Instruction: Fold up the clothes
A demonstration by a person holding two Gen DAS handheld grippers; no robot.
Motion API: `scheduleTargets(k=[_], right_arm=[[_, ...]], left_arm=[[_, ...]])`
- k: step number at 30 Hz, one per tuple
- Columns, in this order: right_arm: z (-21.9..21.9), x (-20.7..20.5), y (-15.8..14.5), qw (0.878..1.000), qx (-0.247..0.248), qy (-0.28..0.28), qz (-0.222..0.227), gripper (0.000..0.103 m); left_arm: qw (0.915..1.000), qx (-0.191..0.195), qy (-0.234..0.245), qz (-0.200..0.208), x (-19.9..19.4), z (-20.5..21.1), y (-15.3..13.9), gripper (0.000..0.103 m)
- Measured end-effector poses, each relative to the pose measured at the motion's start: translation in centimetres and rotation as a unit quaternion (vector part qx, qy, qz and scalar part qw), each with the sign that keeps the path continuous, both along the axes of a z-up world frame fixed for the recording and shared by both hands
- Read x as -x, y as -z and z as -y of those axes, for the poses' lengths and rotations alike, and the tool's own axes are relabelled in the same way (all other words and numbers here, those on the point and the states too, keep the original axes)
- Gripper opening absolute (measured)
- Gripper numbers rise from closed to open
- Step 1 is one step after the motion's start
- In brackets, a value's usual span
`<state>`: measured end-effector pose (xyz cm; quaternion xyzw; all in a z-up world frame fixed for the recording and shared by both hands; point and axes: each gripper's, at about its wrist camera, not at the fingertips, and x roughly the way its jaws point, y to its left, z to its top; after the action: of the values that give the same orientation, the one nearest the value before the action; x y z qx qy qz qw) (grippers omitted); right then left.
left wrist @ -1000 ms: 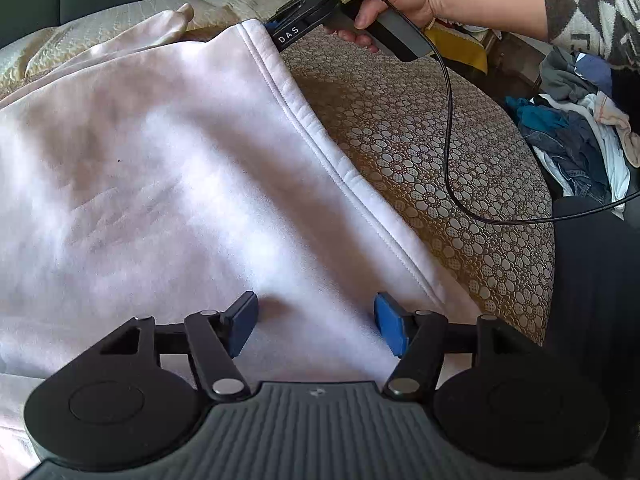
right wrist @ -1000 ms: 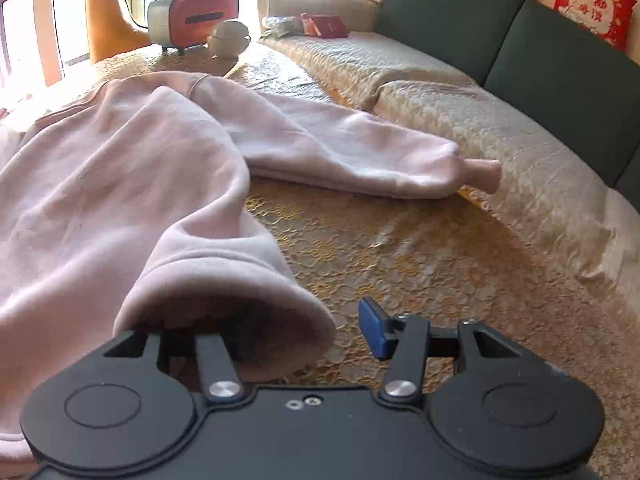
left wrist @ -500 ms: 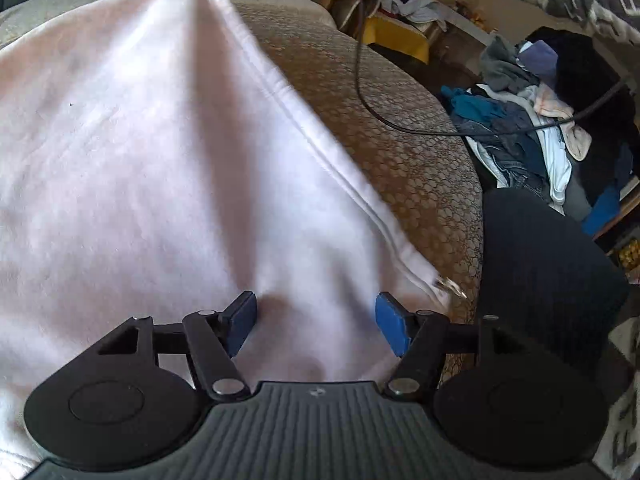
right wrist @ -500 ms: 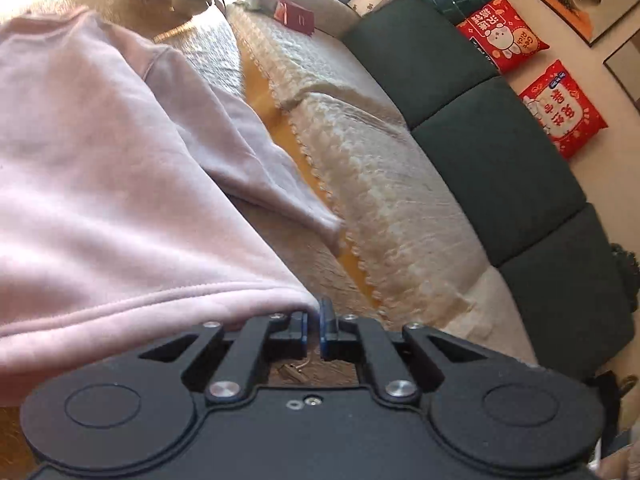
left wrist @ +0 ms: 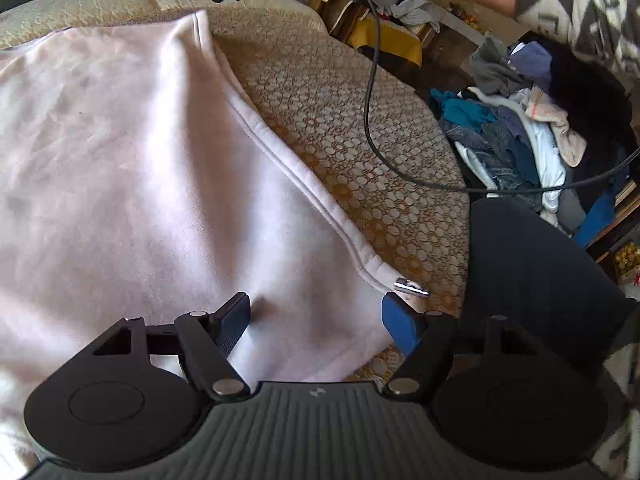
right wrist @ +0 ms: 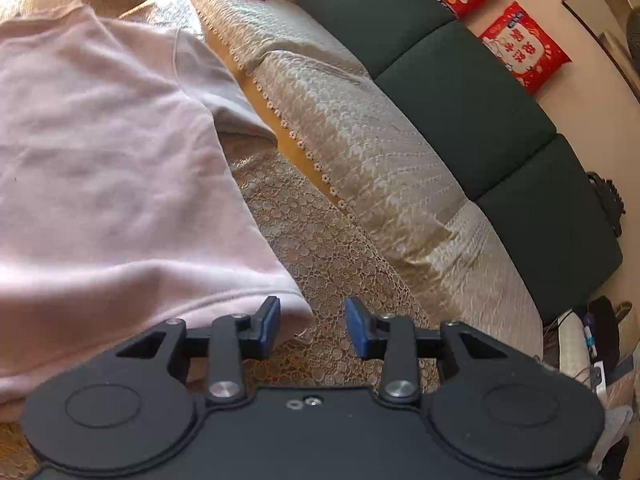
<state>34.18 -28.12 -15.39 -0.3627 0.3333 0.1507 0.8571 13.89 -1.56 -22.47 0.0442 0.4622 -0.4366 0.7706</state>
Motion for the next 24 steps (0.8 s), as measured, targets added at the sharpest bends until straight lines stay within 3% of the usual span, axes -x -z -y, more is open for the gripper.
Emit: scheduleTargets(k=[6, 9, 12, 15, 19, 24], right_arm=[[-1.5, 8.1, -2.3, 0.989, -0.138, -0.038, -0.048, 0.103], [-4.0, 12.6, -1.0, 0.981, -0.151, -0.075, -0.092, 0.103], [-5.7, 16.7, 0.2, 0.974, -0.160, -0.076, -0.139, 0.103], [-5.3, 20.3, 0.3, 0.964, -0.193, -0.041, -0.180, 0.103], [-3.6, 23.3, 0.4, 0.934, -0.258, 0.041, -0.245, 0.103], [-4.4, 24.7, 1.9, 0.911, -0.284, 0.086, -0.286, 0.103]], left_arm=[[0.9966, -0.042, -0.059, 0.038, 2.6, -4.2, -1.9, 0.075], [0.9934, -0.061, -0.075, 0.063, 4.0, -5.8, -2.8, 0.076], [0.9883, -0.081, -0.092, 0.090, 5.4, -7.8, -3.9, 0.076], [0.9830, -0.100, -0.117, 0.100, 6.7, -10.3, -4.7, 0.076], [0.9745, -0.135, -0.144, 0.107, 8.0, -13.3, -5.1, 0.076], [0.9677, -0.172, -0.145, 0.114, 9.3, -13.9, -4.4, 0.076]])
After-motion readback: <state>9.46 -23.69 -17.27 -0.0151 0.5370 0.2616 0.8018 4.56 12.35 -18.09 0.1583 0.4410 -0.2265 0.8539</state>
